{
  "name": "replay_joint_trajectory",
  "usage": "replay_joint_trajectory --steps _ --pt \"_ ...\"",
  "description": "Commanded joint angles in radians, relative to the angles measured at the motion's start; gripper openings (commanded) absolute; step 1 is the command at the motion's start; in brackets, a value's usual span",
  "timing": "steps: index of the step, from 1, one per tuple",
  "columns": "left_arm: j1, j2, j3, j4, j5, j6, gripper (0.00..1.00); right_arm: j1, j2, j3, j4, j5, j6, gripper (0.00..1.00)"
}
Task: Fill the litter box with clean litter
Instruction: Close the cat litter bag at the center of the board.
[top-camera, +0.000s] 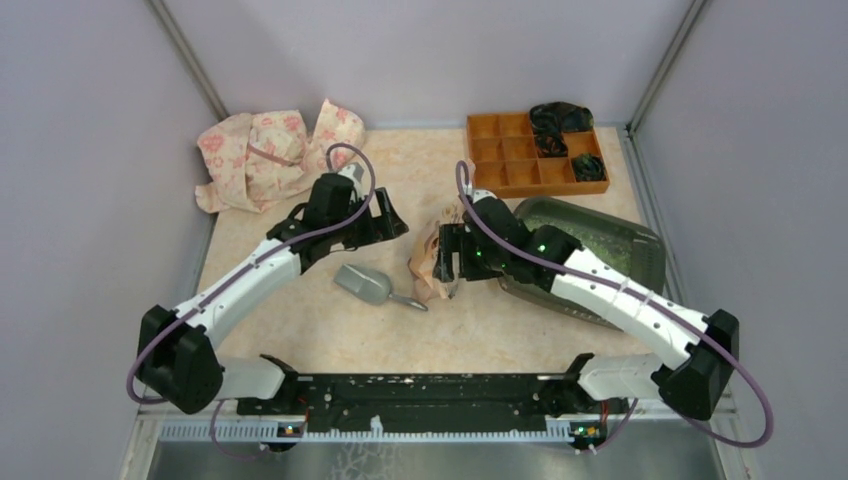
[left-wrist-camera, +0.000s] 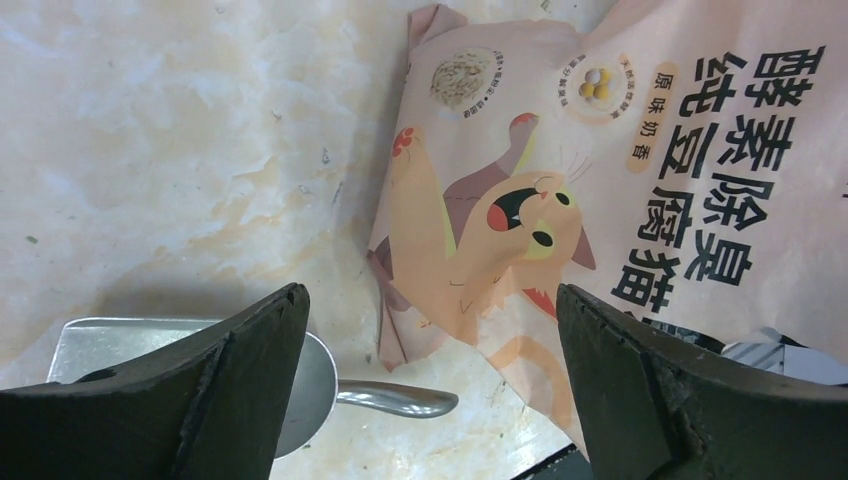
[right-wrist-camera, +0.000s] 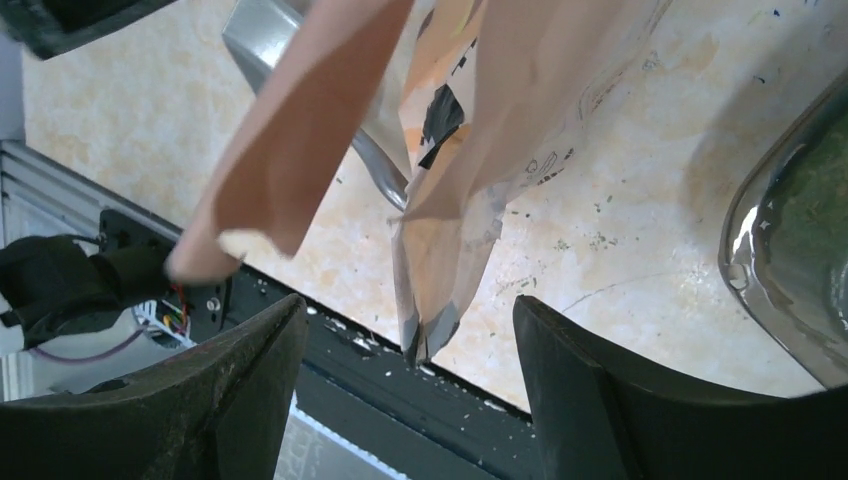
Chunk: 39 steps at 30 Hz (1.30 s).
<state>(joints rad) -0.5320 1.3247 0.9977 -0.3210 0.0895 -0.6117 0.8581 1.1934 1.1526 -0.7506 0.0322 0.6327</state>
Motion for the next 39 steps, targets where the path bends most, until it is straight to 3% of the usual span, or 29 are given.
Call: replay_joint_trajectory --steps 1,10,12,13,14,16,22,26,35,37,39 --pt "0.004 -0.068 -0.016 0.006 -0.046 0.024 0.99 0.031 0.04 0.024 0.006 0.107 0.104 0.75" --pt "0.003 -0.113 -0.064 0.032 -0.041 0.022 0.99 0.048 0.156 -0.001 0.092 0.173 0.157 0.75" --pt "0.003 -0.115 -0.073 0.033 -0.033 0.021 0.99 0.048 0.192 0.009 0.123 0.185 0.162 0.69" --pt "0.003 -0.118 -0.077 0.037 -0.028 0.02 0.99 0.048 0.217 0.028 0.13 0.175 0.157 0.63" --pt "0.003 -0.122 -0.082 0.038 -0.023 0.02 0.99 0.047 0.245 0.055 0.122 0.174 0.149 0.49" --pt "0.004 -0.131 -0.09 0.042 -0.01 0.015 0.99 0.039 0.296 0.124 0.102 0.154 0.129 0.01" --pt "0.003 -0.229 -0.18 0.109 0.045 -0.017 0.98 -0.051 0.362 0.438 -0.069 0.049 0.092 0.0" --pt "-0.015 -0.308 -0.289 0.224 0.072 -0.058 0.91 -0.137 0.398 0.605 -0.111 -0.058 0.111 0.0" --pt "-0.162 -0.33 -0.351 0.339 -0.17 -0.003 0.9 -0.18 0.518 0.846 -0.191 -0.113 0.1 0.0" --pt "-0.169 -0.327 -0.341 0.37 -0.198 0.03 0.84 -0.188 0.536 0.89 -0.219 -0.113 0.088 0.0" --pt "-0.172 -0.327 -0.333 0.395 -0.223 0.072 0.66 -0.197 0.543 0.909 -0.228 -0.125 0.082 0.0"
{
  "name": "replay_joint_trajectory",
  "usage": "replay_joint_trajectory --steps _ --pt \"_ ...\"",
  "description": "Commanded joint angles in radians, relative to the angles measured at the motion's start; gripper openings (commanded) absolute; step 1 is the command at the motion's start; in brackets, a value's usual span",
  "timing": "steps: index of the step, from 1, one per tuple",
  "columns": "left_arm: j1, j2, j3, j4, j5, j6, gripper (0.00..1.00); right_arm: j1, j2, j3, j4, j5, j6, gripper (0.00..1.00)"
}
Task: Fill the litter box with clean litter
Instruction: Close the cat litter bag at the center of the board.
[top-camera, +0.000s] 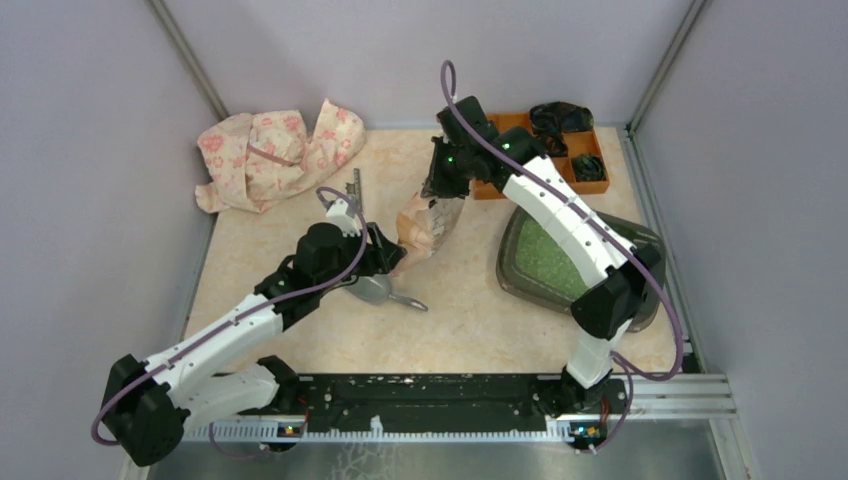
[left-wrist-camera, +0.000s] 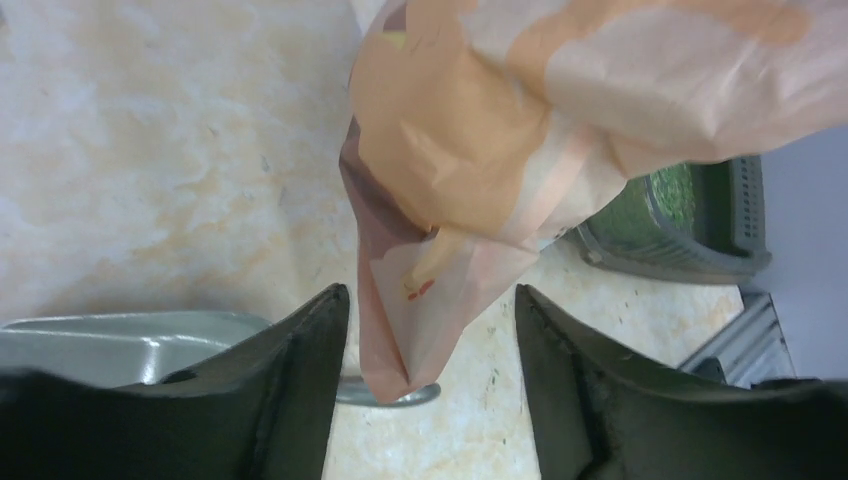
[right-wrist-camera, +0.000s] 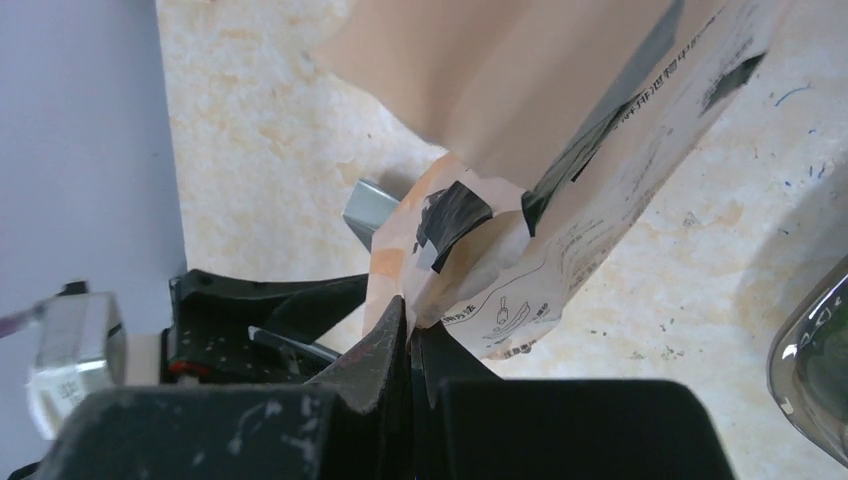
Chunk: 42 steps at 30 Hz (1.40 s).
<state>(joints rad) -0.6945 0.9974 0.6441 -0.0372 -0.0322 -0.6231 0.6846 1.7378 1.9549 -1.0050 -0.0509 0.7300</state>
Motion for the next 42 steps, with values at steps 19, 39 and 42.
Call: replay_joint_trajectory --steps 19,39,42 --pt "-0.169 0.113 0.091 0.215 -0.251 0.246 0.79 -0.045 0.034 0.167 0.067 -0.072 0.029 0.0" --pt "-0.227 0.265 0.087 0.431 -0.613 0.39 0.0 -0.059 0.007 0.179 0.12 -0.177 0.074 0.0" --pt "-0.229 0.198 -0.017 0.441 -0.63 0.36 0.0 -0.089 0.018 0.201 0.124 -0.192 0.072 0.0"
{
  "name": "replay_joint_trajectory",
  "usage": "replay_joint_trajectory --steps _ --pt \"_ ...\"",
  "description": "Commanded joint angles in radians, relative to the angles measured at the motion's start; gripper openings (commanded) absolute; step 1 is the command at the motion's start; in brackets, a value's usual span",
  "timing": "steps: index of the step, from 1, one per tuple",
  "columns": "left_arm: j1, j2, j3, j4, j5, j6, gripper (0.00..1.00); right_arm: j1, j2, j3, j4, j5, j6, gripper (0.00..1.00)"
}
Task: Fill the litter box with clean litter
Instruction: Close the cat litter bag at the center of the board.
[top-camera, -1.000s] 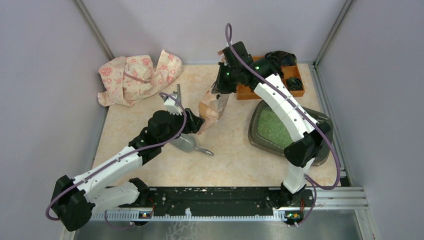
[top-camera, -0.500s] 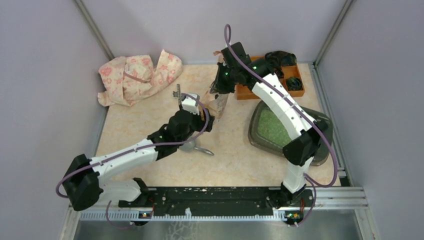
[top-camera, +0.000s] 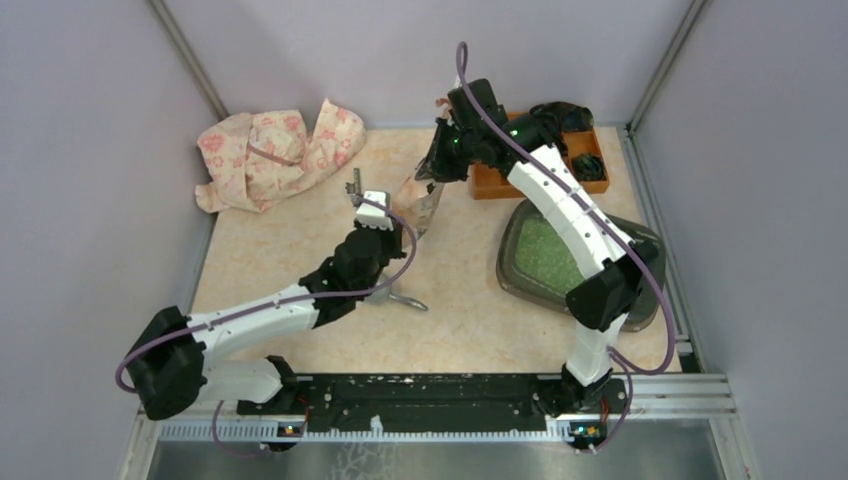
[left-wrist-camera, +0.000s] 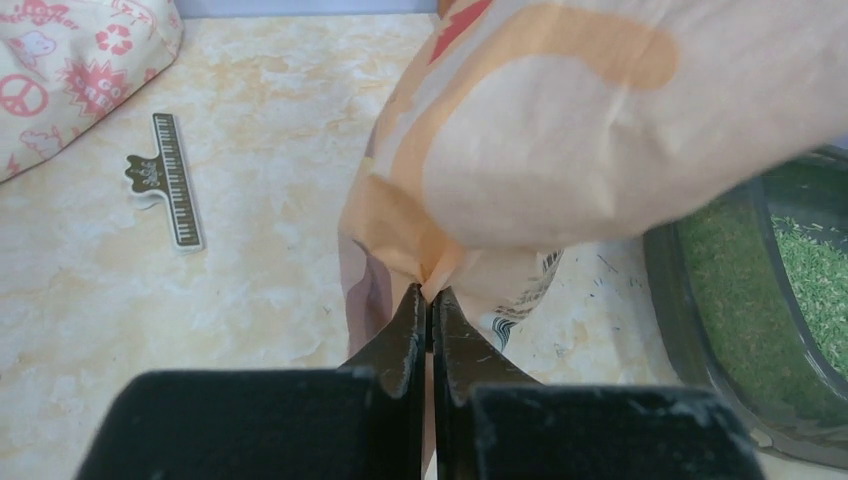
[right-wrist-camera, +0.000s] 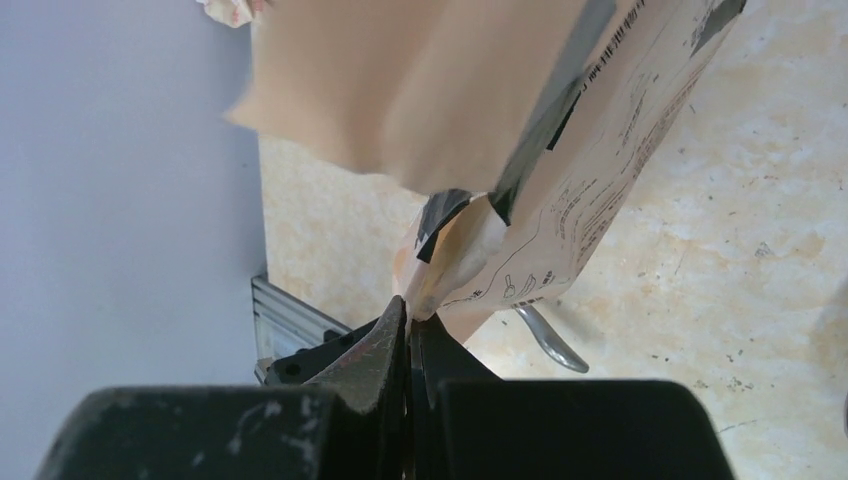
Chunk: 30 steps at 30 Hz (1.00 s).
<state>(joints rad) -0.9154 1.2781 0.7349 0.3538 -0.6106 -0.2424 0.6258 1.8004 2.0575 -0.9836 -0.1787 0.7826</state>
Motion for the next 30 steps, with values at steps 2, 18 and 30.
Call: replay_joint_trajectory --steps 2,18,30 --pt "-0.008 -0.111 -0.161 0.063 -0.04 -0.038 0.0 -0.05 -0.035 0.121 0.1 -0.068 0.017 0.0" --pt "-0.008 -0.043 -0.286 0.235 0.019 -0.062 0.03 -0.116 -0.013 0.211 0.062 -0.111 -0.033 0.0" --pt "-0.008 -0.303 -0.287 0.039 -0.024 -0.09 0.59 -0.2 -0.183 -0.04 0.008 -0.015 -0.229 0.25"
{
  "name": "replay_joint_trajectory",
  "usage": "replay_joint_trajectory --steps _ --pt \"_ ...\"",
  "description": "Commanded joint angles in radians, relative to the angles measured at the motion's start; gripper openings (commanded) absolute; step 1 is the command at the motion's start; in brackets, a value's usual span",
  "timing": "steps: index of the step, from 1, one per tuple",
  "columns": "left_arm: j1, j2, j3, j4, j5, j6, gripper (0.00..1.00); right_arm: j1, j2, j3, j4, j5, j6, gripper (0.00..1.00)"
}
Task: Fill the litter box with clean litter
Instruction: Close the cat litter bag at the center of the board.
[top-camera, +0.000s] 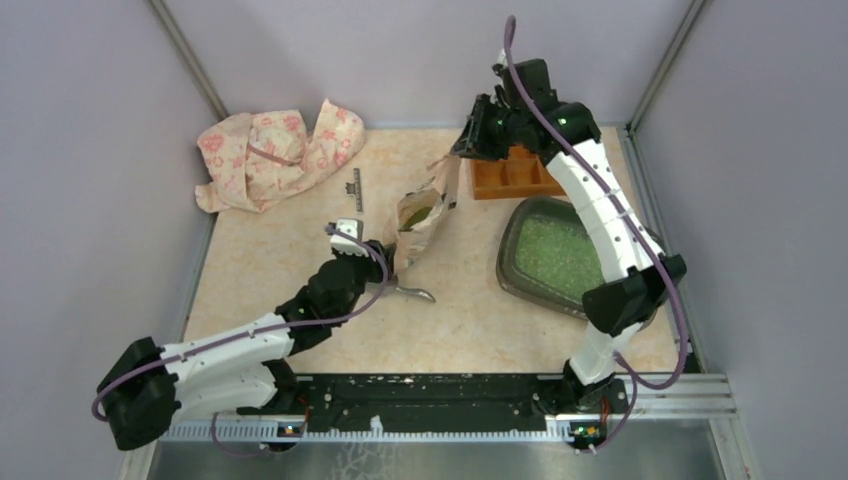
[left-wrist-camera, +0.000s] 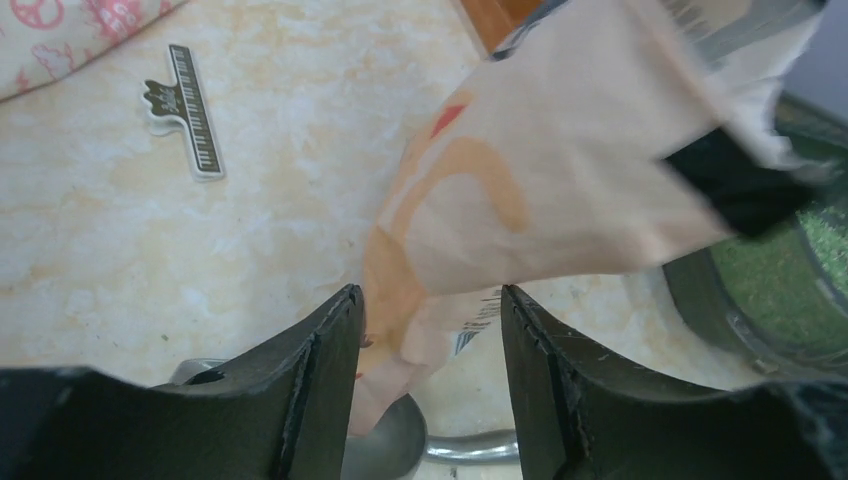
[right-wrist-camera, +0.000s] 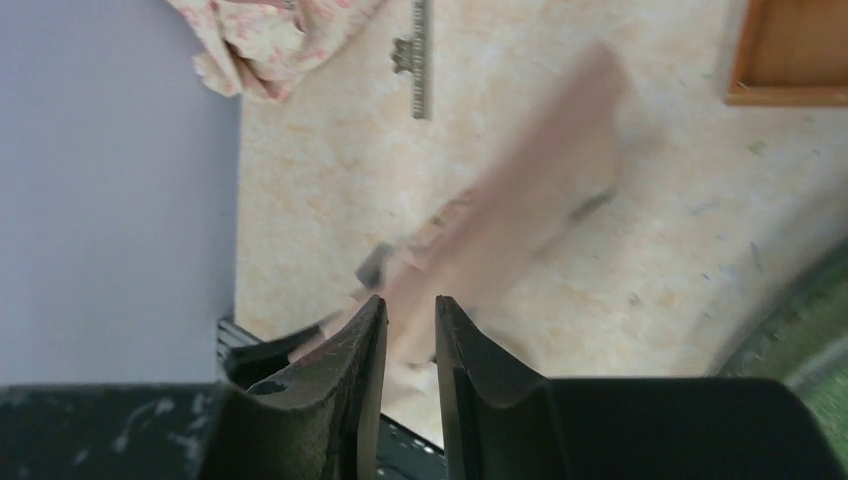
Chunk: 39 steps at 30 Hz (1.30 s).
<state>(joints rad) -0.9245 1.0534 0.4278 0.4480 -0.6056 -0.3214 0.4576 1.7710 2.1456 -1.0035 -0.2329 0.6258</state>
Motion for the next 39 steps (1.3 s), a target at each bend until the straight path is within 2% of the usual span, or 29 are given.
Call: replay_joint_trajectory --steps 1,3,5,8,11,14,18,22,27,28,31,37,39 --pt "0.001 -0.088 0.025 -0.069 -0.031 -0.012 0.6 -0.036 -0.195 -0.2 0.049 0.037 -0.074 0.27" --pt "0.001 -0.104 0.037 -0.097 -0.027 -0.013 0.59 -0.042 -0.277 -0.335 0.089 0.043 -0.069 0.31" --pt "0.001 -0.118 0.055 -0.14 -0.014 -0.029 0.6 -0.055 -0.355 -0.454 0.13 0.038 -0.053 0.39" --pt "0.001 -0.137 0.073 -0.187 0.005 -0.05 0.6 -0.081 -0.397 -0.569 0.196 -0.026 -0.018 0.47" --pt "0.001 -0.132 0.071 -0.191 -0.014 -0.048 0.61 -0.083 -0.357 -0.544 0.167 -0.009 0.02 0.5" --pt "0.001 -0.113 0.08 -0.194 -0.034 -0.03 0.67 -0.108 -0.291 -0.492 0.134 -0.015 0.071 0.52" --pt "0.001 -0.118 0.077 -0.169 0.056 -0.033 0.71 -0.185 -0.213 -0.47 0.157 -0.09 0.159 0.54" --pt "0.001 -0.155 0.066 -0.185 0.091 -0.046 0.71 -0.247 -0.152 -0.412 0.116 -0.098 0.132 0.56" --pt "0.001 -0.205 0.07 -0.235 0.176 -0.082 0.72 -0.254 -0.169 -0.461 0.13 -0.142 0.111 0.56" --pt "0.001 -0.206 0.071 -0.246 0.198 -0.094 0.76 -0.253 -0.179 -0.48 0.148 -0.146 0.106 0.56" --pt "0.001 -0.213 0.071 -0.296 0.254 -0.137 0.77 -0.249 -0.205 -0.532 0.169 -0.181 0.099 0.56" --pt "0.001 -0.241 0.042 -0.341 0.334 -0.201 0.78 -0.217 -0.211 -0.587 0.169 -0.178 0.064 0.56" --pt "0.001 -0.236 0.039 -0.346 0.364 -0.228 0.79 -0.211 -0.201 -0.598 0.184 -0.187 0.056 0.52"
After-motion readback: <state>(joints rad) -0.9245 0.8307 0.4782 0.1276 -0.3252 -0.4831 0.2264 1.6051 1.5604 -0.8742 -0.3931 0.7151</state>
